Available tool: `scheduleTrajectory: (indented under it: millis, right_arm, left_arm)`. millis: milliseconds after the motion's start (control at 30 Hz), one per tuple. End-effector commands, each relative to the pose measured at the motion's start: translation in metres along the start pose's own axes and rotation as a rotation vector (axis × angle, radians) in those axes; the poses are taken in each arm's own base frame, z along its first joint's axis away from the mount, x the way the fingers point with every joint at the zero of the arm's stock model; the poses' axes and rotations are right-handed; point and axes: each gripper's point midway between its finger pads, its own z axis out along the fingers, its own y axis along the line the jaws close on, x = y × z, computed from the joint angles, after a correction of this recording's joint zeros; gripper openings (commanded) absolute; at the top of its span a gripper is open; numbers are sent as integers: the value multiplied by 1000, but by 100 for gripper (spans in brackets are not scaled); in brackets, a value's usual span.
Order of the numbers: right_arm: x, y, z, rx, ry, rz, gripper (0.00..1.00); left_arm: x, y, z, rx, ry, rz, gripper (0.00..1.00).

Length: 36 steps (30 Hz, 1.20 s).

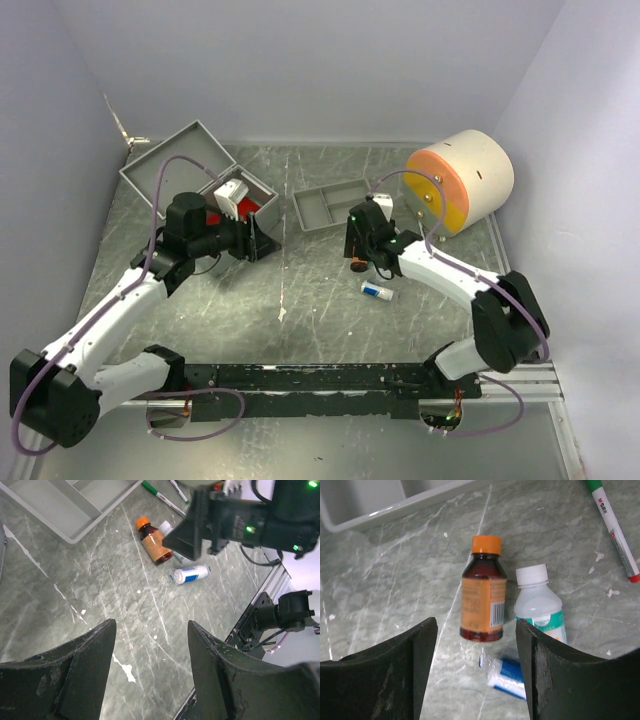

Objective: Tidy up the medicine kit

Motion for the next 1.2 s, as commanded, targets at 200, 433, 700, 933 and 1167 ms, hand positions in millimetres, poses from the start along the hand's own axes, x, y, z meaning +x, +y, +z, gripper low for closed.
scheduleTrajectory:
  millis: [200, 433, 700, 933, 1167]
  right_arm:
    - [-5, 1, 38, 112, 24, 107, 57]
    - [-3, 3, 55, 138, 43, 115, 55]
    - [4, 4, 69, 132, 67, 121, 48]
    - [9, 6, 77, 129, 80, 160, 44]
    - [10, 13, 84, 112, 98, 197, 51]
  left_arm:
    - [-11, -12, -24, -11, -108, 111, 67]
    - [-8, -18, -22, 28, -102, 72, 66]
    - [-7, -21, -21, 52, -96, 72, 65]
    - [-5, -20, -20, 49, -88, 66, 65]
    - [-4, -17, -19, 36, -84, 60, 65]
